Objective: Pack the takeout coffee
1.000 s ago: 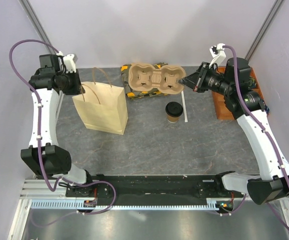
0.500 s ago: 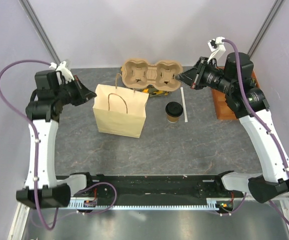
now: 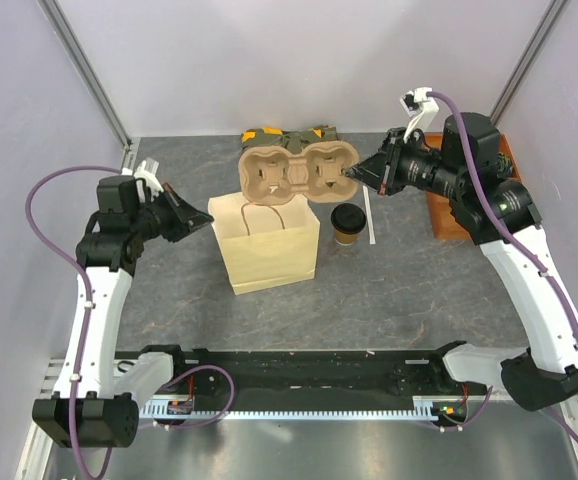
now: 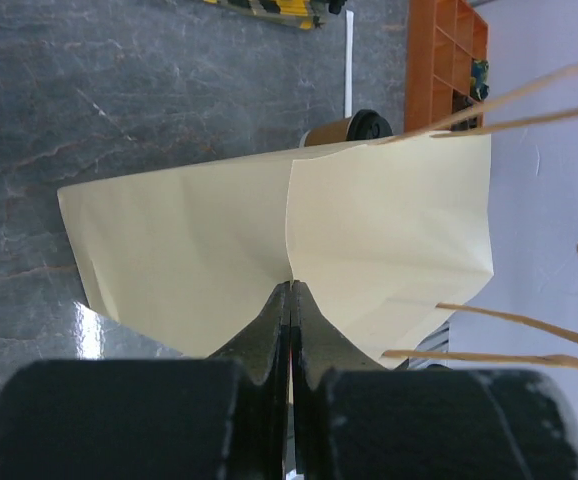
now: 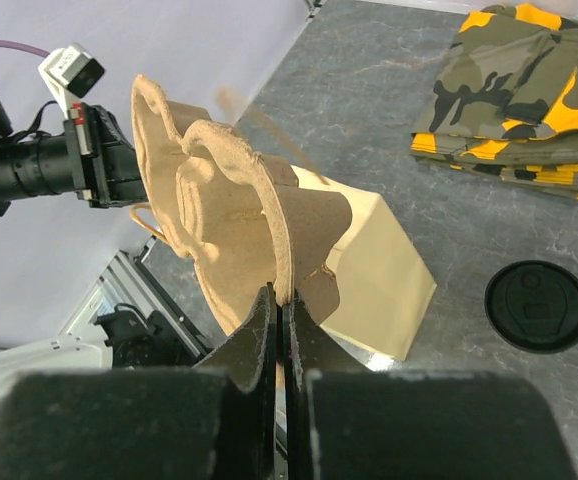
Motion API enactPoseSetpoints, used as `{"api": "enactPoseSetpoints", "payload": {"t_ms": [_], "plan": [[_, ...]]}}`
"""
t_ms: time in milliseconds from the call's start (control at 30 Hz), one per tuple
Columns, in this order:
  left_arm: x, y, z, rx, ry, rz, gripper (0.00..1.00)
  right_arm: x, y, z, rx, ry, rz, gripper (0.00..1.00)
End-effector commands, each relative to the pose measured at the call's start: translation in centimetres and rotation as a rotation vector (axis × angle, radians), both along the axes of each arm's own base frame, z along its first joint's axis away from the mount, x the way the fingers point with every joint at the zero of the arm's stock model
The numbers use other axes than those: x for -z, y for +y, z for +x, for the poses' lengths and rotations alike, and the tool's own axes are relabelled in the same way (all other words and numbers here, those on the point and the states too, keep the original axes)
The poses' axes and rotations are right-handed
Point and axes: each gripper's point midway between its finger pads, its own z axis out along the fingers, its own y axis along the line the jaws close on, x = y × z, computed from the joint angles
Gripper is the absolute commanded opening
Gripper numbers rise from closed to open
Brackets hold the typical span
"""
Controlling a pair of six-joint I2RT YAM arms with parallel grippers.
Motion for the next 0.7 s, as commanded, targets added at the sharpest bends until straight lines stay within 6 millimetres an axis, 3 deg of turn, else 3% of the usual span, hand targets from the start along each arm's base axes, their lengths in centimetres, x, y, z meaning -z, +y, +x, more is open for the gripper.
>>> {"api": "enactPoseSetpoints", "payload": {"t_ms": [0, 100, 200, 400, 533, 567, 667], "plan": [[-0.6, 0.1, -0.6, -0.026, -0.056, -0.007, 0.02, -3.1, -0.2, -2.1, -0.046, -0.101, 0.014, 0.00], [-1.2, 0.0, -0.9, 0.003, -0.101, 0.018, 0.02, -2.7, -0.1, -2.8, -0.072, -0.118, -0.011, 0.00], [-1.7, -0.2, -1.4, 0.050, -0.149, 0.047, 0.03, -1.4, -0.5, -1.7, -0.035, -0.102, -0.070, 0.00], [-1.5, 0.2, -1.7, 0.056, -0.179, 0.090, 0.23, -0.3, -0.5, 0.1, -0.001, -0.049, -0.160, 0.00], [-1.6, 0.5, -1.6, 0.049, -0.198, 0.119, 0.34, -0.4, -0.1, -0.8, -0.037, -0.040, -0.168, 0.00], [-1.7, -0.3, -1.8, 0.080, -0.209, 0.123, 0.39, 0.0, -0.2, -1.1, -0.047, -0.032, -0.184, 0.00], [-1.0, -0.2, -1.8, 0.075, -0.205, 0.143, 0.46, 0.8, -0.2, -1.2, -0.057, -0.004, -0.205, 0.00]]}}
